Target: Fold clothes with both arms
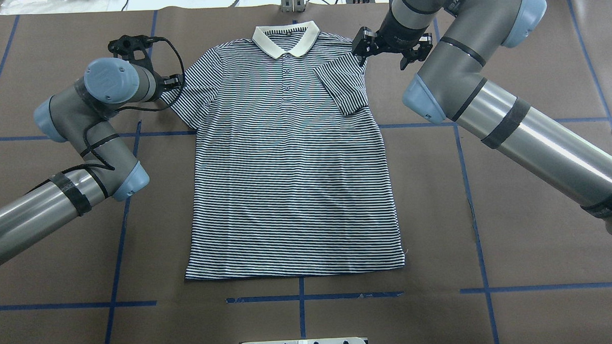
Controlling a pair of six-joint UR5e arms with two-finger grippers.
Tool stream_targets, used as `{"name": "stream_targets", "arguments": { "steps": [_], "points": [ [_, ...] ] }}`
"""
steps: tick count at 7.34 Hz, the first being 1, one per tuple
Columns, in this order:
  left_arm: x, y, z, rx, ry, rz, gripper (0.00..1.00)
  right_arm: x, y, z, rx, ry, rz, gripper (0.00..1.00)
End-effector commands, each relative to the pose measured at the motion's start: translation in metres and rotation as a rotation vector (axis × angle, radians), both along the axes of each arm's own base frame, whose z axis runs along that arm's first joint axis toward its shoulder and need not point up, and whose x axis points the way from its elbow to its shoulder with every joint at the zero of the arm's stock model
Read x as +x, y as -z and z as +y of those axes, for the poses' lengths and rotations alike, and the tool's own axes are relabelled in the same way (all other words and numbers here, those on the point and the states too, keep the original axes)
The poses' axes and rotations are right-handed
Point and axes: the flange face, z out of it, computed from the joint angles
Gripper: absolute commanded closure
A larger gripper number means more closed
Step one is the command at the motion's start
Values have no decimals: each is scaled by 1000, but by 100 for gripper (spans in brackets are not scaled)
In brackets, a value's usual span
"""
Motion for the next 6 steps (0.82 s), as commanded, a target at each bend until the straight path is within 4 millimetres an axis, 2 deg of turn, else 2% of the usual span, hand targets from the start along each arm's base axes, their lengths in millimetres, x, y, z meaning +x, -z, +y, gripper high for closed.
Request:
{"name": "stream_targets", "arguments": {
  "steps": [1, 3, 4, 5, 6],
  "points": [
    [1, 0, 0, -2, -4, -1, 44, 0, -2, 0, 2, -1, 2, 0],
    [0, -2, 1, -4, -6, -4, 56, 0, 0, 0, 5, -1, 0, 0],
    [1, 5, 1, 0, -11, 3, 88, 0, -3, 0, 5, 1, 2, 0],
    [3, 6, 3, -20, -42, 22, 100, 1, -4, -1, 18, 12, 6, 0],
    [1, 19, -1, -26, -56, 48, 100, 0, -4, -1, 22, 16, 8, 0]
  ]
}}
